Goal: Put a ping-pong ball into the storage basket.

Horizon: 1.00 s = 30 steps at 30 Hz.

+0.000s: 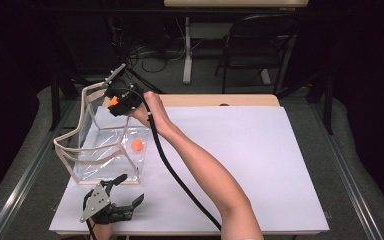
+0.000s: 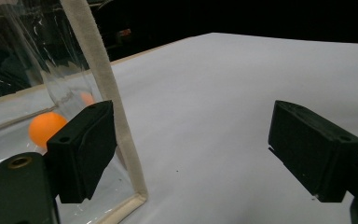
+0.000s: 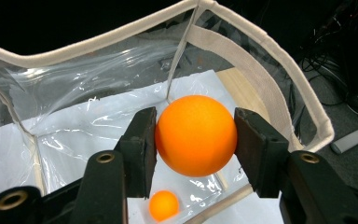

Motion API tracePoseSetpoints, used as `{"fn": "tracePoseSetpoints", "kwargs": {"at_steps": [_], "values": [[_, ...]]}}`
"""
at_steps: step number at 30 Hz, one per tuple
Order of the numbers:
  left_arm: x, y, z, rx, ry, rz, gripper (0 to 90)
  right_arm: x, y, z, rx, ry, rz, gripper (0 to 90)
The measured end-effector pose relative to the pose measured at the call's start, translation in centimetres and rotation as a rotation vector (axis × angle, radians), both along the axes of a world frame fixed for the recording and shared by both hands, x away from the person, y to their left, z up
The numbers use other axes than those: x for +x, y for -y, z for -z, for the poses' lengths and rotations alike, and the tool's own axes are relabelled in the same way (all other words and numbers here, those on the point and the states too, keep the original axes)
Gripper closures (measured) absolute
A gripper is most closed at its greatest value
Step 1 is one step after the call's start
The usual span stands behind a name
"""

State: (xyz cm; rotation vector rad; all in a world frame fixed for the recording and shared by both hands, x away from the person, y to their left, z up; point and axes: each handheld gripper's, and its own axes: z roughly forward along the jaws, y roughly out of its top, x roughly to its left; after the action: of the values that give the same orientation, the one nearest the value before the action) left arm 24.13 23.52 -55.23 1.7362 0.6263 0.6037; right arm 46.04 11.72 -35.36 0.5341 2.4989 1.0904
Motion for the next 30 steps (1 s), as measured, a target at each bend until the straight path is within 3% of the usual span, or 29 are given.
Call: {"fn": "tracePoseSetpoints", "kwargs": {"at_steps": [21, 30], "values": [[0.1, 0.1, 0.0, -0.010, 0.000, 0.001, 15.5, 0.4, 0.1, 1.0, -0.020, -0.009, 0.028, 49.1], [0.1, 0.1, 0.0, -0.009, 0.003, -0.001, 15.5, 0.0, 1.0, 0.2, 0.019, -0.016, 0.032, 28.2]]}}
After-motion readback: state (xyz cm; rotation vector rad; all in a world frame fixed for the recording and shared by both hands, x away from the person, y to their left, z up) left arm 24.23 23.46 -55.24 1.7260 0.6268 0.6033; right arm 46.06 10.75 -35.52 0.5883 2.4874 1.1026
